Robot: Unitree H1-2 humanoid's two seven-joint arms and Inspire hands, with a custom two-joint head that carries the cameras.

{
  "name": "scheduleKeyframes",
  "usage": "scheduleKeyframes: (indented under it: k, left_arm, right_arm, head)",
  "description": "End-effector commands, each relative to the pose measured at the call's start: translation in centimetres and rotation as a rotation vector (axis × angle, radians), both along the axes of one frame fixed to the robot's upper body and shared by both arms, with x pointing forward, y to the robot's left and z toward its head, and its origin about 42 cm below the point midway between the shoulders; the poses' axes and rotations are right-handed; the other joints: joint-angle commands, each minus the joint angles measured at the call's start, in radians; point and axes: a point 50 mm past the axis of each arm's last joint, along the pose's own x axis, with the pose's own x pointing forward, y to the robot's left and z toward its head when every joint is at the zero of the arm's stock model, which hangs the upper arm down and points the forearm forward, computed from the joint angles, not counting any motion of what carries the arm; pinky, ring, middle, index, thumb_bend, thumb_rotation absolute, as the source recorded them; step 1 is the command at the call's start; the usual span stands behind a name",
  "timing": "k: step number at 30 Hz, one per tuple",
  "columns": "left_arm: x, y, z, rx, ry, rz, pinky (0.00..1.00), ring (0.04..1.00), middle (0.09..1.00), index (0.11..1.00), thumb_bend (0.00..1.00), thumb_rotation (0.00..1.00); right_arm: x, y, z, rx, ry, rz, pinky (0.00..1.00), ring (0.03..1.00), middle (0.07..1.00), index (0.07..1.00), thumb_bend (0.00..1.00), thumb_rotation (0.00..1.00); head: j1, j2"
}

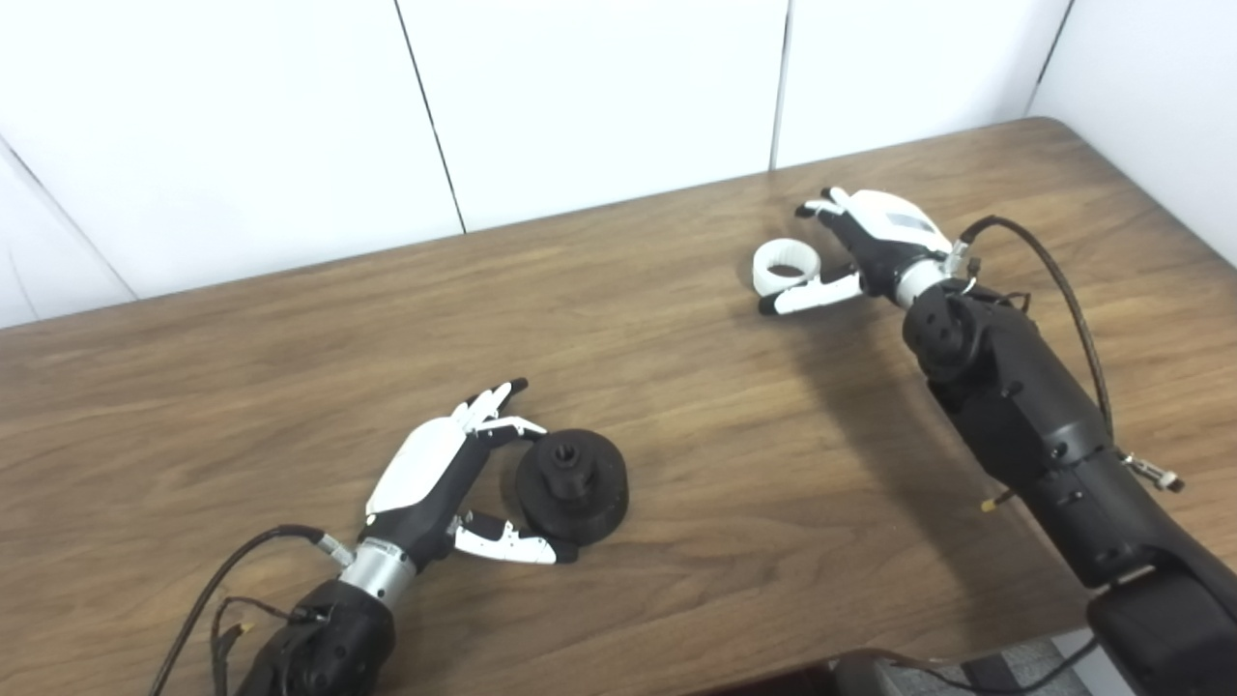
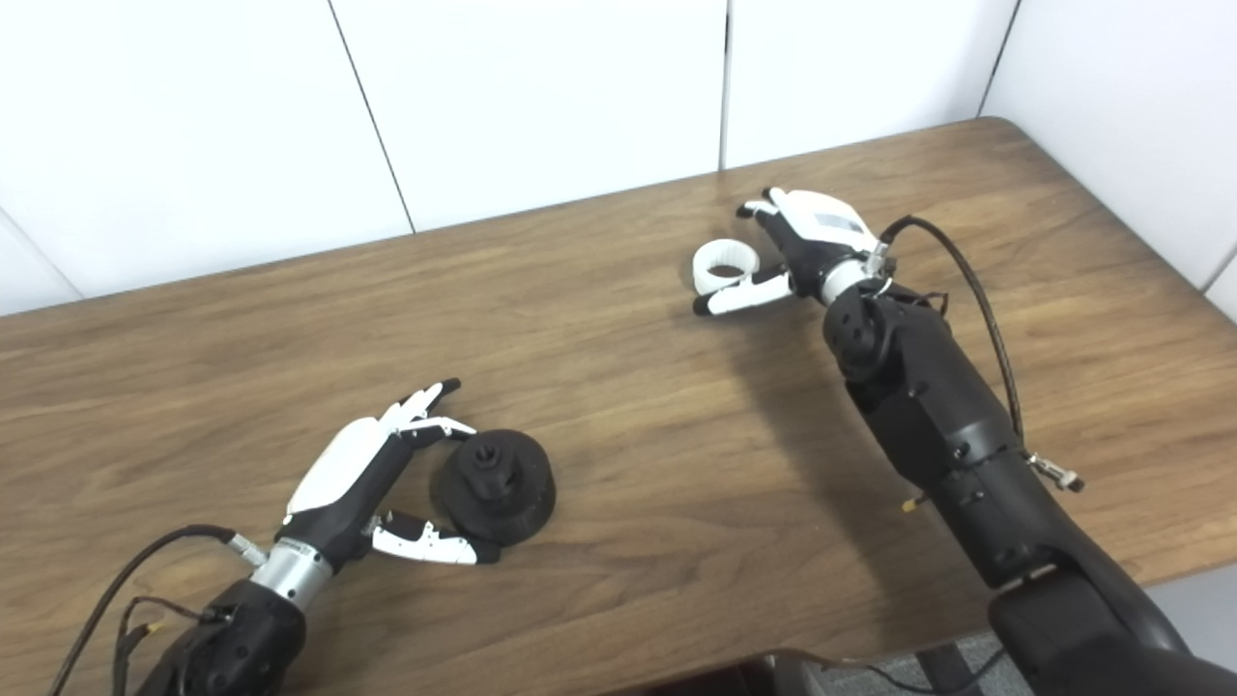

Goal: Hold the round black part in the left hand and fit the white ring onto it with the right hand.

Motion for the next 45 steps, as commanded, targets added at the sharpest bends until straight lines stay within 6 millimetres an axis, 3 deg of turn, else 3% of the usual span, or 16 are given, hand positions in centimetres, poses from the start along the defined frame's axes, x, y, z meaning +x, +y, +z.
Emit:
scheduleKeyframes:
  k: [1,9,15,18,25,45]
  left_arm:
    - [0.3,0.0,0.9,0.013,-0.017,0.001,1.0,1.0,1.0,0.622,0.98,0.34]
    - [0.2,0.0,0.9,0.016,-0.017,0.004,1.0,1.0,1.0,0.623,0.98,0.34]
    - [0.1,0.1,1.1,0.017,-0.009,0.008,1.0,1.0,1.0,0.624,0.99,0.34]
    - [0.1,0.1,1.1,0.019,-0.008,0.008,1.0,1.0,1.0,0.627,0.99,0.34]
    - [0.1,0.2,1.1,0.017,-0.01,0.005,1.0,1.0,1.0,0.626,0.98,0.35]
    - [0.5,0.4,1.5,0.039,-0.031,0.01,1.0,1.0,1.0,0.629,0.99,0.39]
  right_arm:
    - [1.1,-0.2,3.1,-0.028,-0.071,0.011,0.86,1.0,1.0,0.887,1.0,0.6]
    - [0.9,0.3,2.0,-0.025,-0.041,0.038,0.87,1.0,1.0,0.869,1.0,0.61]
    - [0.7,0.8,1.5,-0.033,-0.063,0.049,0.88,0.992,1.0,0.844,0.98,0.51]
    - [0.6,0.9,1.3,-0.033,-0.1,0.05,0.87,0.971,0.998,0.804,0.87,0.41]
    - [0.4,1.1,1.3,-0.014,-0.202,0.038,0.88,0.931,0.95,0.715,0.74,0.31]
    - [0.4,1.2,1.1,0.009,-0.271,0.058,0.86,0.891,0.911,0.644,0.75,0.28]
  head:
    - [0.005,0.002]
    - [0.014,0.01]
    - [0.012,0.011]
    - [0.013,0.013]
    - [0.02,0.016]
    - [0.031,0.022]
